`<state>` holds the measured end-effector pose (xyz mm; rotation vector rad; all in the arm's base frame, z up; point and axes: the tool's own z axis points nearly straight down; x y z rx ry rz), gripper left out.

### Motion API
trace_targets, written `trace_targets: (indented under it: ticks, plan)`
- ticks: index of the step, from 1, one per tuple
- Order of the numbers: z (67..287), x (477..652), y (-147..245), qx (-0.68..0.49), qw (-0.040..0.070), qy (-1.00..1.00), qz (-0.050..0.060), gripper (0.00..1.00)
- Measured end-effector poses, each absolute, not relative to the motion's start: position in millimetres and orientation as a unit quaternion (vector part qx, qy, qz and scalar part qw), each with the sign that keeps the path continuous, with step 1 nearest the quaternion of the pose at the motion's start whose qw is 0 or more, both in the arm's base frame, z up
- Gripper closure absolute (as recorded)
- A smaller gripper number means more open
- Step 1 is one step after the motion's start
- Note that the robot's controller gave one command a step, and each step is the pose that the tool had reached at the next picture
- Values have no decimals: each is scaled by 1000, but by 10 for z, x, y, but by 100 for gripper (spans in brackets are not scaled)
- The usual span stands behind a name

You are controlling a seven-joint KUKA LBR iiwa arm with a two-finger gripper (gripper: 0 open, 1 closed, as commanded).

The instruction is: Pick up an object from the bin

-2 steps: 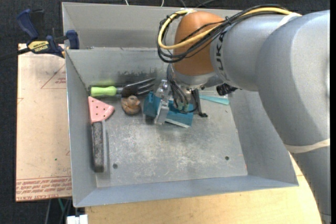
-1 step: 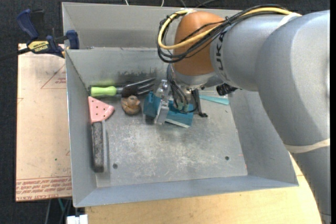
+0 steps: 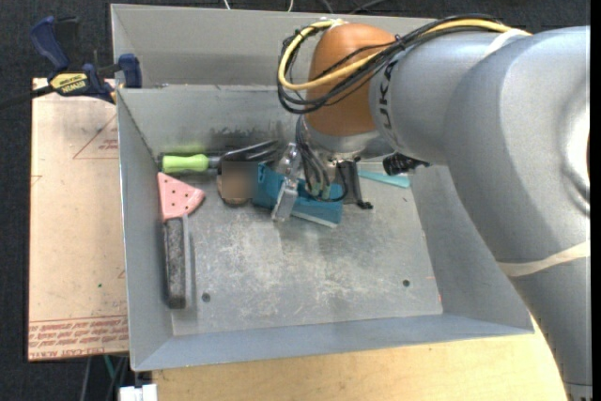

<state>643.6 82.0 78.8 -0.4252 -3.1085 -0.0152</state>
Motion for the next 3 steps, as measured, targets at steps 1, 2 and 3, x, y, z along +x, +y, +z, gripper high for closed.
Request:
trace_targets:
  ticks: [1, 2, 3]
  plan:
    - [727, 6490, 644, -157, 1, -988, -7, 100]
    - [1284, 6439, 757, -163, 6, -987, -4, 100]
    - [2067, 6340, 806, -167, 3, -986, -6, 100]
